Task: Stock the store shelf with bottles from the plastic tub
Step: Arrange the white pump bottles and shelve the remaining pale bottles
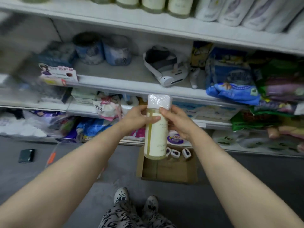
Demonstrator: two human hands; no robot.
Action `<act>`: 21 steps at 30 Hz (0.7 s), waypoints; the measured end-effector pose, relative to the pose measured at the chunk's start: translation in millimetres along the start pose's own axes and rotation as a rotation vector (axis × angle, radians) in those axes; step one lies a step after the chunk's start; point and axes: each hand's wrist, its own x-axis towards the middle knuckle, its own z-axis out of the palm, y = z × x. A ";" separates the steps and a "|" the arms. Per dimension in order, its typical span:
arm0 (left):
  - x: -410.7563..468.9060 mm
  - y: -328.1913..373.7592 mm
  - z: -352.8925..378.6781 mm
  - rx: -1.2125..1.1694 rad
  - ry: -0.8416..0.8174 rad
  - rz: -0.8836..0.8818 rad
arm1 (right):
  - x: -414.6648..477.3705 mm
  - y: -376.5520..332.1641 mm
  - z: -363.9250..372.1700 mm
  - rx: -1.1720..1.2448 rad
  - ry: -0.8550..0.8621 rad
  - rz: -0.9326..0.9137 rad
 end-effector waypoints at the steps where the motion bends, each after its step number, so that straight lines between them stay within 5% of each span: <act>1: -3.9 7.5 -4.5 -0.013 0.013 0.020 | -0.7 -9.2 0.7 -0.008 -0.016 -0.020; 8: -29.1 60.2 -50.7 -0.032 0.135 0.151 | -5.8 -78.6 17.8 0.029 -0.165 -0.134; 21: -68.9 108.2 -175.8 -0.064 0.303 0.271 | 6.6 -180.4 124.7 -0.061 -0.196 -0.346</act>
